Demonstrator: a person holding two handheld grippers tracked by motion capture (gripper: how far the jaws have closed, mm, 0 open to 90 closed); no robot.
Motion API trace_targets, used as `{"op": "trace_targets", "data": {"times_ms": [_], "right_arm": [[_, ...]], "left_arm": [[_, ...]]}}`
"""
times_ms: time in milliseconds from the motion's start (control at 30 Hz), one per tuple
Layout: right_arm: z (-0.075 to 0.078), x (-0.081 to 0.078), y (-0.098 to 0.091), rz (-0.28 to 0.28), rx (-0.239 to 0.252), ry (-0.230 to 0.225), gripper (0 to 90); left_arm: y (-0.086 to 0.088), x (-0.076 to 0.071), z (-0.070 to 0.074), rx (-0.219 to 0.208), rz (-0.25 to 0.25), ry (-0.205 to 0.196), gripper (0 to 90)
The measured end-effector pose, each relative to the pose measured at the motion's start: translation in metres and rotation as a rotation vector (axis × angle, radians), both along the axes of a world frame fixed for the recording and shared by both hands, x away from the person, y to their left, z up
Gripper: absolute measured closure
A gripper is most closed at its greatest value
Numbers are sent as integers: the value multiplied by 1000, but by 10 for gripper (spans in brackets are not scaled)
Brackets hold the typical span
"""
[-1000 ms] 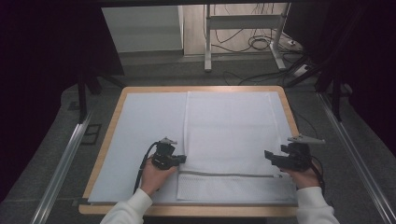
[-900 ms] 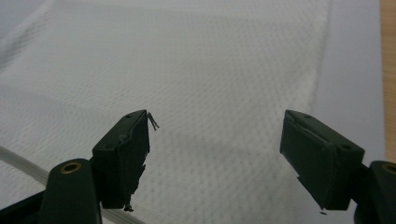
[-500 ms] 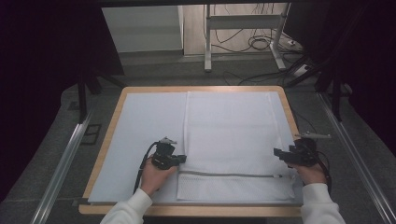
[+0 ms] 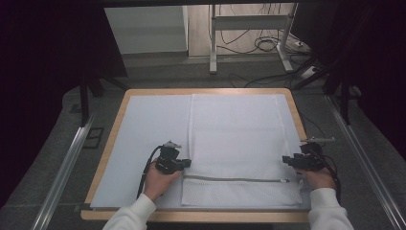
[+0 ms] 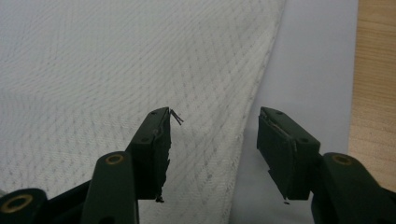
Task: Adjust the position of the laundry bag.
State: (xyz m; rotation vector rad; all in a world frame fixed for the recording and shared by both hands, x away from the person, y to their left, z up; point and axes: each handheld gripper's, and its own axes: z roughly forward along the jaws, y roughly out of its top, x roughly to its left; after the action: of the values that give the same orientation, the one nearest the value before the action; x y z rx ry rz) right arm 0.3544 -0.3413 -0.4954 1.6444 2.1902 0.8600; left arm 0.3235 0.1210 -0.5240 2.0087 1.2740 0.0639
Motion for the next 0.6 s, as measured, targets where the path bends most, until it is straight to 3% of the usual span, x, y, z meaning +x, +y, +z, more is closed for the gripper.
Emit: {"op": "trace_targets", "data": {"times_ms": [400, 433, 500, 533, 600], "right_arm": [[-6, 4, 5, 39, -37, 26, 603], [-5, 3, 5, 43, -41, 26, 658], [-5, 3, 5, 44, -45, 24, 688], [-6, 3, 4, 49, -40, 28, 764], [-6, 4, 3, 47, -29, 34, 802]], "left_arm": [[-1, 0, 0, 1, -6, -5, 899], [-1, 0, 0, 2, -6, -5, 899], [0, 0, 0, 1, -7, -5, 899], [0, 0, 0, 1, -8, -5, 899], [0, 0, 0, 1, -8, -5, 899]]}}
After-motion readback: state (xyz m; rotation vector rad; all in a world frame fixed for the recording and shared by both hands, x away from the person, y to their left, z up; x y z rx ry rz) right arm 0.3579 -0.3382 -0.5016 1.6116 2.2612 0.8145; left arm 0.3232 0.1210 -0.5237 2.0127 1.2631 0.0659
